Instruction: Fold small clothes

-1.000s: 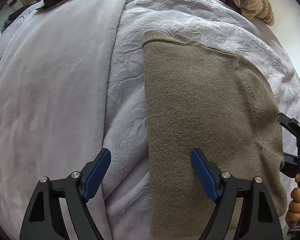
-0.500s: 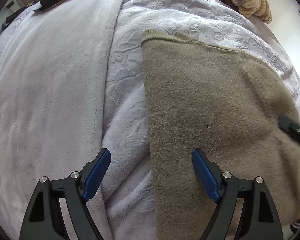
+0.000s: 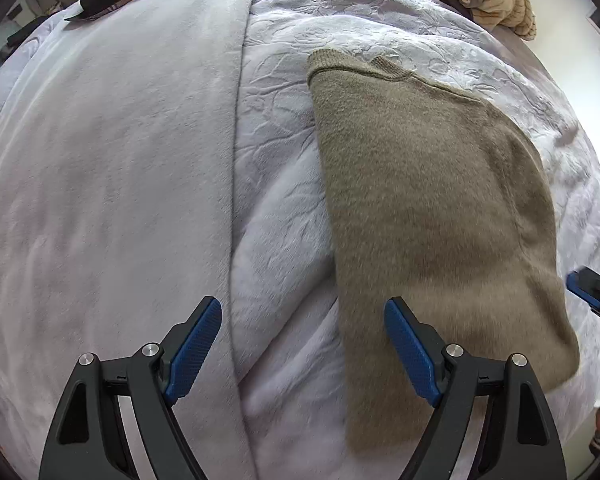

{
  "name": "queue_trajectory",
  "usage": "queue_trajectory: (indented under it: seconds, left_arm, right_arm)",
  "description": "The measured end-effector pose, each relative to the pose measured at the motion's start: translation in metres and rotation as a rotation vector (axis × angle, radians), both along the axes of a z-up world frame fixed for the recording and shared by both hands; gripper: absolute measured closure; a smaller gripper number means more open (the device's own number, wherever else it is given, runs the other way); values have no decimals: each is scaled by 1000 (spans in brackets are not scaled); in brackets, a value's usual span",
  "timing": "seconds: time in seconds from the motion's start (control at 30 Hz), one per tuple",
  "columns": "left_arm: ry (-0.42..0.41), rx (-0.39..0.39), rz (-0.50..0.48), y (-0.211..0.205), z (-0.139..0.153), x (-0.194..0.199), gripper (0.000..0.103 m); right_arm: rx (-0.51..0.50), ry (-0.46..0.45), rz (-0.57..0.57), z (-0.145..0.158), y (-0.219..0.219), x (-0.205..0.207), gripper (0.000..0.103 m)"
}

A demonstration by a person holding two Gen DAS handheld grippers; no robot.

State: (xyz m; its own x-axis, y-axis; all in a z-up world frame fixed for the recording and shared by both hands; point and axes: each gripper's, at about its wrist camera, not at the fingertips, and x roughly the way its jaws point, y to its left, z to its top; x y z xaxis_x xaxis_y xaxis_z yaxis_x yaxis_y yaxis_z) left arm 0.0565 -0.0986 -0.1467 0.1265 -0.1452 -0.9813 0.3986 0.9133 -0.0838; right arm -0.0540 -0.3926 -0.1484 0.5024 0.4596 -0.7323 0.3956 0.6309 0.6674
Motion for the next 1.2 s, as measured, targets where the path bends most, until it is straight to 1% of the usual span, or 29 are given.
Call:
queue_trajectory:
  seconds: [0.03, 0.1, 0.17, 0.2, 0.23, 0.3, 0.4, 0.43, 0.47, 0.5, 0.6, 0.7, 0.77, 0.8, 0.87, 0.9, 1.0, 1.07, 1.13, 1.2]
  left_arm:
    - [6, -11, -4, 3, 2, -3, 18]
    - [28, -39, -16, 5, 4, -8, 18]
    - [42, -43, -37, 3, 1, -16, 18]
    - [47, -30, -46, -2, -1, -20, 18]
    - [57, -10, -58, -5, -7, -24, 18]
    - [71, 1, -69, -9, -19, -31, 18]
    - [125, -1, -42, -3, -38, -39, 18]
    - [131, -5, -36, -1, -41, -41, 12]
    - [131, 11, -26, 3, -44, -45, 7]
    - [130, 16, -23, 5, -45, -47, 7]
    - [137, 16, -21, 13, -44, -53, 7]
    - [126, 35, -30, 12, -41, -59, 7]
    - [120, 49, -30, 10, -39, -60, 7]
    - [118, 53, -29, 8, -38, -61, 7]
    - [116, 62, -25, 7, -35, -62, 7]
    - [116, 66, -24, 7, -34, -62, 7]
    - [114, 83, -19, 5, -31, -66, 7]
    - [112, 92, -13, 2, -28, -65, 7]
    - [109, 102, -11, -3, -25, -66, 7]
    - [108, 107, -12, -5, -20, -67, 7]
  right_arm:
    - [18, -19, 15, 5, 6, -4, 62]
    - [47, -22, 54, 9, 17, -12, 62]
    - [30, -3, 98, 7, 29, -13, 65]
    - [-16, 23, 127, 4, 37, -14, 82]
    - [-49, 49, 143, 0, 43, -12, 92]
    - [-102, 115, 142, -19, 47, -18, 93]
    - [-76, 188, 75, -43, 37, -33, 94]
    - [-60, 194, 50, -49, 33, -38, 94]
    - [-50, 194, 38, -52, 30, -42, 93]
    - [-44, 195, 31, -53, 27, -46, 93]
    - [-54, 201, 27, -50, 27, -50, 90]
    - [-65, 221, 4, -45, 25, -48, 90]
    - [-98, 227, -24, -36, 24, -48, 90]
    - [-133, 222, -36, -27, 22, -49, 90]
    - [-193, 190, -35, -7, 28, -46, 90]
    - [-214, 150, -24, 4, 30, -43, 90]
    - [-213, 75, 36, 19, 39, -27, 90]
    - [-203, 66, 73, 16, 47, -15, 90]
    - [-198, 91, 112, 5, 58, 1, 90]
    - [-198, 130, 124, -12, 60, 10, 90]
